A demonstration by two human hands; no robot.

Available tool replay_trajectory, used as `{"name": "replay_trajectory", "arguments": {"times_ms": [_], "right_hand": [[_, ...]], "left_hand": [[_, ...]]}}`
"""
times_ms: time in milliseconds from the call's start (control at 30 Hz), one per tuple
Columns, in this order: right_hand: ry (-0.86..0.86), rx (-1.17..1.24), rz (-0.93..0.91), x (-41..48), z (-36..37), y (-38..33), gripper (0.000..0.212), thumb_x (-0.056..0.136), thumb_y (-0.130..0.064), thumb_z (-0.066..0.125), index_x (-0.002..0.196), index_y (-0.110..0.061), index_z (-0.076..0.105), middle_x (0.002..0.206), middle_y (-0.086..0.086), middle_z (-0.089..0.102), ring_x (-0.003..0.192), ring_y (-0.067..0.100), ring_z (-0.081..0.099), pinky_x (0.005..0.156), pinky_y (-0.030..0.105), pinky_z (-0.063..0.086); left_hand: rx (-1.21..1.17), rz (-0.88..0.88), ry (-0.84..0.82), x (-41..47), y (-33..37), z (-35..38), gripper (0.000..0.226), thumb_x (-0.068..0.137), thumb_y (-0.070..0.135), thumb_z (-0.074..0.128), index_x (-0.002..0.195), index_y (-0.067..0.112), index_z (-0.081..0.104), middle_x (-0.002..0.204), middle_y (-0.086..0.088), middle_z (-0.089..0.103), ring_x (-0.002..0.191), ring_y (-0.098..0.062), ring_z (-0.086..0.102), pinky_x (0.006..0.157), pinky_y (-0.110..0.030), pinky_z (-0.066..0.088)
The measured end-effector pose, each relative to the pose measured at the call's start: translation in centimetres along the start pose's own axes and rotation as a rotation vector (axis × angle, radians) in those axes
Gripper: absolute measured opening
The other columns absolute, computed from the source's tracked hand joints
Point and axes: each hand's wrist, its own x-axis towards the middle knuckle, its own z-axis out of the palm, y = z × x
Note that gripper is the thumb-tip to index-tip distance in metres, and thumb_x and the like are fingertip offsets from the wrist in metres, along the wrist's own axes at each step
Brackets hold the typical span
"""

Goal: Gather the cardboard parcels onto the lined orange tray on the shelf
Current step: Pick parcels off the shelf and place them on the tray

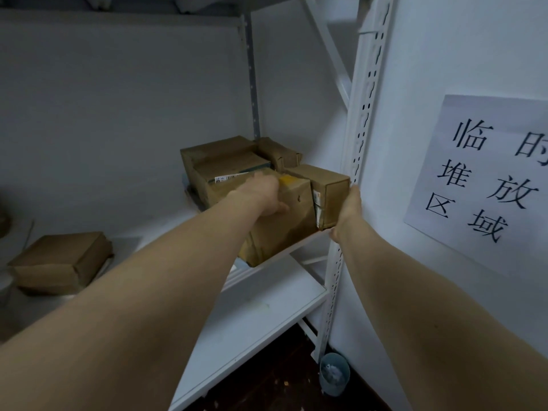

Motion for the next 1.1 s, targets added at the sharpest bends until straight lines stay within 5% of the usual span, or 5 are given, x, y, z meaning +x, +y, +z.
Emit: {"name": "replay_trajectory", "arguments": {"times_ms": [233,400,633,800,1100], "right_hand": [[0.313,-0.366,-0.196,-9.2,1.9,-2.7,0.071,0.09,-0.06,0.035,0.142,-0.012,0.038,0.143,0.014,0.034,0.13,0.033,0.035,0.108,0.048,0.031],[0.295,-0.587,-0.472,-14.3,5.5,-1.9,0.061,0.092,-0.051,0.039,0.14,-0.015,0.044,0.148,0.011,0.03,0.135,0.029,0.029,0.112,0.043,0.023],[0.002,-0.784,-0.751,-21.2,13.7,3.2,0.032,0.095,-0.034,0.048,0.115,-0.015,0.065,0.131,0.008,0.053,0.121,0.028,0.049,0.1,0.034,0.037],[-0.299,-0.845,-0.634,-24.5,19.2,7.7,0.024,0.092,-0.023,0.054,0.104,-0.008,0.068,0.112,0.012,0.067,0.107,0.029,0.058,0.083,0.028,0.041],[-0.643,-1.095,-0.592,-30.4,30.9,17.2,0.023,0.085,-0.018,0.06,0.099,-0.002,0.069,0.106,0.019,0.068,0.103,0.031,0.062,0.085,0.033,0.048]], "left_hand": [[0.01,0.046,0.024,-2.4,-1.7,-0.6,0.057,0.085,0.038,0.067,0.133,0.018,0.044,0.126,-0.007,0.054,0.114,-0.027,0.054,0.093,-0.037,0.049],[-0.007,0.059,0.031,-5.3,-4.9,-2.5,0.046,0.087,0.035,0.065,0.126,0.014,0.052,0.117,-0.008,0.058,0.103,-0.025,0.058,0.087,-0.035,0.052],[-0.087,-0.053,-0.026,-10.6,-13.5,-4.9,0.033,0.081,0.038,0.064,0.102,0.013,0.06,0.105,-0.006,0.063,0.098,-0.03,0.061,0.077,-0.034,0.049],[-0.074,-0.174,0.033,-13.5,-20.2,-5.4,0.051,0.087,0.034,0.065,0.129,0.007,0.052,0.132,-0.012,0.056,0.12,-0.03,0.053,0.098,-0.036,0.045],[-0.104,-0.425,0.113,-20.4,-33.7,-7.1,0.054,0.089,0.032,0.061,0.136,0.008,0.048,0.137,-0.013,0.052,0.124,-0.029,0.052,0.1,-0.036,0.044]]}}
